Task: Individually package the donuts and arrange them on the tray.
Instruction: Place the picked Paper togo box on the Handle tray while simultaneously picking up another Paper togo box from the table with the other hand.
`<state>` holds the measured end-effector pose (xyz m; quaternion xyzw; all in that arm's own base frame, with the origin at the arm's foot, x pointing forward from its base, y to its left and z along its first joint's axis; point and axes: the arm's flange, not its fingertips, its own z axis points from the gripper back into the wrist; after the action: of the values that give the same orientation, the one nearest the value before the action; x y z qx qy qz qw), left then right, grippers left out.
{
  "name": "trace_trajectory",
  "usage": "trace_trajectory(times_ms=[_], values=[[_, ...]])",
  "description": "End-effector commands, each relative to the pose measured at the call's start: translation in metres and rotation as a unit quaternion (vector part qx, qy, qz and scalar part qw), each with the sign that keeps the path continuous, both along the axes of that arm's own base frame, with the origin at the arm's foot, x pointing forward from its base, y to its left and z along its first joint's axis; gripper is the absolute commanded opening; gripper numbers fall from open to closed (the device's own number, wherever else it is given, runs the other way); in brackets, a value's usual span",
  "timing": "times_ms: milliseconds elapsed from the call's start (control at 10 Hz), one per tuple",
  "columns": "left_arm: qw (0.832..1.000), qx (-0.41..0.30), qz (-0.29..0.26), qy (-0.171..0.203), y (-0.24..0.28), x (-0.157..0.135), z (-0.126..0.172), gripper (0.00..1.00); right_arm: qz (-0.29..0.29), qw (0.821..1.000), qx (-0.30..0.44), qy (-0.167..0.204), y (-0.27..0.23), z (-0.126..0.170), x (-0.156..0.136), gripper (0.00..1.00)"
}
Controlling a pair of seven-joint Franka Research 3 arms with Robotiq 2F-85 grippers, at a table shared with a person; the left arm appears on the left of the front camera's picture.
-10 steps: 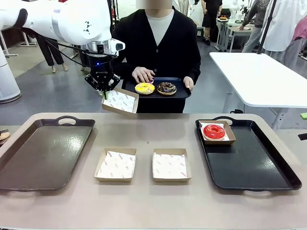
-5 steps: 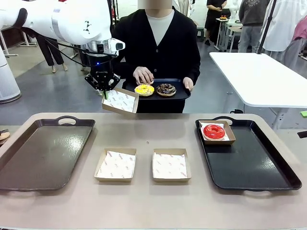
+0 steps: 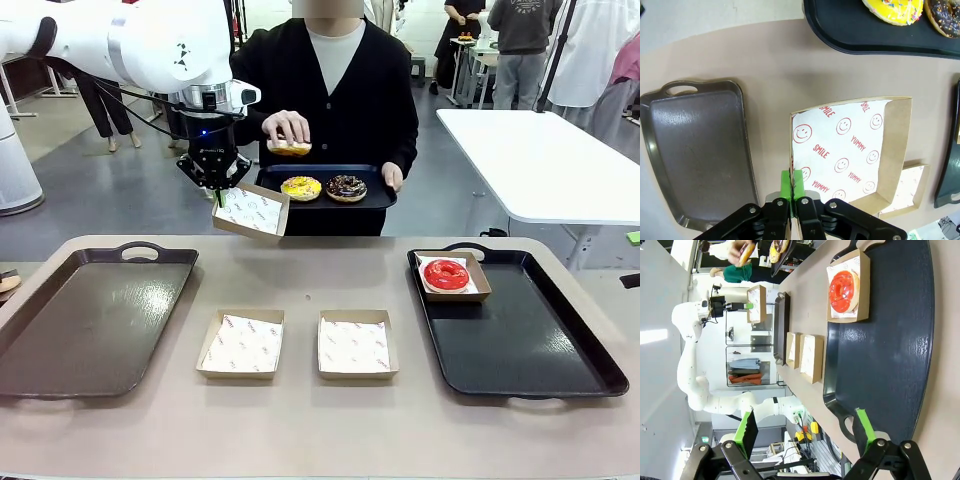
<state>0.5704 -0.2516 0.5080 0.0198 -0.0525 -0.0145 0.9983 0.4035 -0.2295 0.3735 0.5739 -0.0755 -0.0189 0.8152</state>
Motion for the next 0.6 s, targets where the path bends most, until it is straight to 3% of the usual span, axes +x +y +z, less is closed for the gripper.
trace_trajectory(times_ms=[0,500], values=[[1.000,0.000,-0.003,-0.004,0.0016,-0.0038,0.0015,0.01,-0.003,1.000,-0.001,0.005,-0.0002,-0.0022,-0.0011,1.00],[1.000,0.000,-0.003,-0.004,0.0016,-0.0038,0.0015,0.01,-0.003,1.000,-0.001,0.005,-0.0002,-0.0022,-0.0011,1.00]])
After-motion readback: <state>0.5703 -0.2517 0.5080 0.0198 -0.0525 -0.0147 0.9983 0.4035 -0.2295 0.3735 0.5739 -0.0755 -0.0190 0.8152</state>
